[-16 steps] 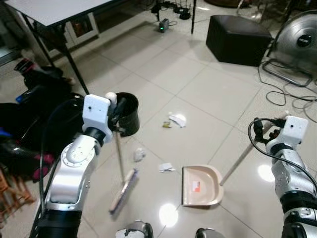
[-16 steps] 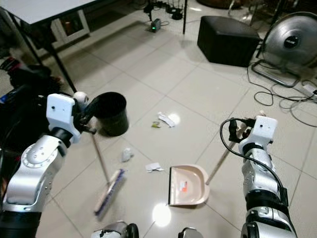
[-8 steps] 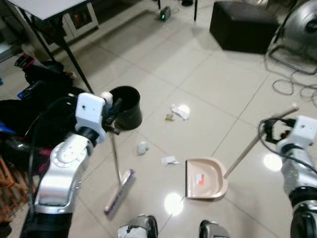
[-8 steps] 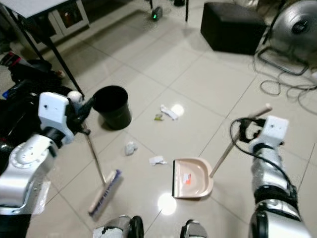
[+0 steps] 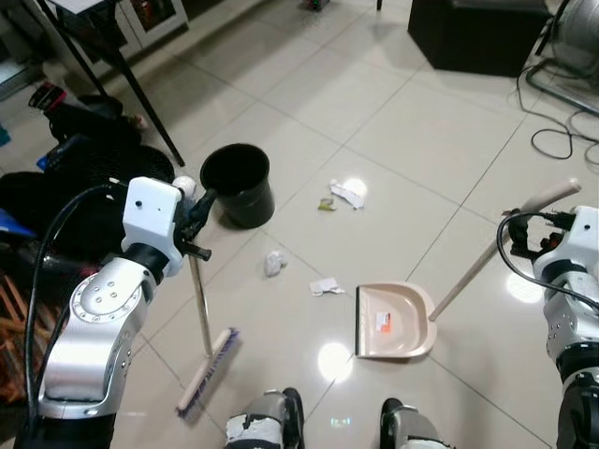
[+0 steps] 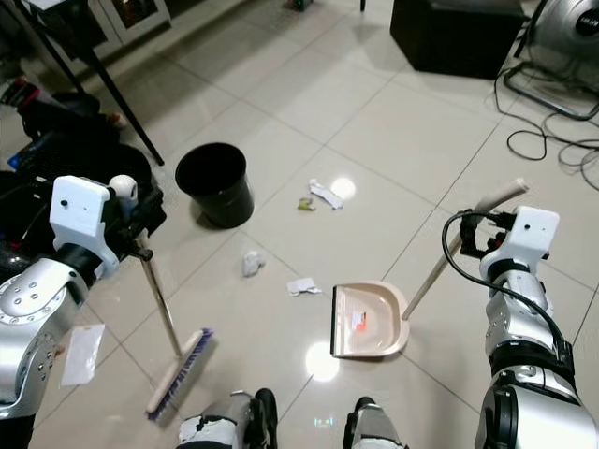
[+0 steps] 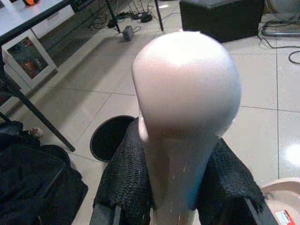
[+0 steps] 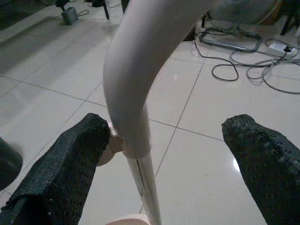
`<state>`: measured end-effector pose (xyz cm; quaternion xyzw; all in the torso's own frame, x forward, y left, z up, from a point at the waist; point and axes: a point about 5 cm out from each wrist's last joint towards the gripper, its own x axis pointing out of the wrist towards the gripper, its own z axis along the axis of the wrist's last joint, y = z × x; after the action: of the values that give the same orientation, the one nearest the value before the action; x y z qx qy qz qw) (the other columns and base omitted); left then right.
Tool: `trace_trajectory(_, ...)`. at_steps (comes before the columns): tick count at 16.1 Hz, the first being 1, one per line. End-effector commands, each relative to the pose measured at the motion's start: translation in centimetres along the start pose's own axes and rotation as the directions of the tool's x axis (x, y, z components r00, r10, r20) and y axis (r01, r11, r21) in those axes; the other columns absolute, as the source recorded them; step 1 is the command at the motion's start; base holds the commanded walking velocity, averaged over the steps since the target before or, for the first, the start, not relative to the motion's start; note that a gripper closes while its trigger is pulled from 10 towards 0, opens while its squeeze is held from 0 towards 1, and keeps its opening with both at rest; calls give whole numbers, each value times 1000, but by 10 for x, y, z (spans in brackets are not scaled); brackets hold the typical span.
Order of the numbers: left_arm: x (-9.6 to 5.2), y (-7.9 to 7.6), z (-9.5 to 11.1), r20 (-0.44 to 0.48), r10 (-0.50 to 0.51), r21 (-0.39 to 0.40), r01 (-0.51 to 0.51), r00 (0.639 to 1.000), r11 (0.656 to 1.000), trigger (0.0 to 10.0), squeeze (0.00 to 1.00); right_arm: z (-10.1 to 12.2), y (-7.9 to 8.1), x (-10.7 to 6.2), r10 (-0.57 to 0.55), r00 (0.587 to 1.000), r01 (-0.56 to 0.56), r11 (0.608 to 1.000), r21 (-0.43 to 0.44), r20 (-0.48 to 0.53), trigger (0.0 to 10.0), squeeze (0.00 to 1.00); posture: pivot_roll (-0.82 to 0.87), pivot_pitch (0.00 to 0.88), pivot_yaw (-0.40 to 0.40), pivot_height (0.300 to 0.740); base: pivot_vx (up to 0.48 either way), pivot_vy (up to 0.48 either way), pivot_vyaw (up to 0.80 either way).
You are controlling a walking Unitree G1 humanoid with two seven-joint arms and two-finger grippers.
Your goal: Sweep floor
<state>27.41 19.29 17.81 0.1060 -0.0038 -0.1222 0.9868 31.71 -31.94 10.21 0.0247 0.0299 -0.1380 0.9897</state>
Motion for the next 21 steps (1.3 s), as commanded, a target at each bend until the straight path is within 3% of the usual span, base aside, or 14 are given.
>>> trace_trajectory(1, -6, 6, 4, 5, 16, 20, -16, 1000, 1000, 10000, 0, -5, 0, -2, 21, 1000, -22, 1000, -13, -23, 10000, 0, 223, 270, 148, 740, 0, 0, 0)
trace_trajectory(8, -9, 1, 5, -6, 2, 18, -2, 1000, 1000, 10000, 0, 14, -17, 1, -12, 998, 12, 1000, 8, 59, 10000, 0, 215, 280, 148, 740, 0, 0, 0)
trace_trajectory(11, -8, 1, 7, -2, -4, 18, 4, 1000, 1000, 10000, 0, 20, -20, 0, 22, 993, -26, 999, 40, 112, 10000, 0, 210, 278, 147, 740, 0, 0, 0)
trace_trajectory(17, -8, -2, 4, -6, -8, 12, 8, 1000, 1000, 10000, 0, 12, -11, -4, 88, 990, -88, 996, -5, 109, 10000, 0, 198, 271, 149, 740, 0, 0, 0)
trace_trajectory(21, -6, -1, 5, 0, -6, 11, 6, 1000, 1000, 10000, 0, 21, -25, -4, 71, 991, -70, 998, -5, 110, 10000, 0, 195, 265, 145, 740, 0, 0, 0)
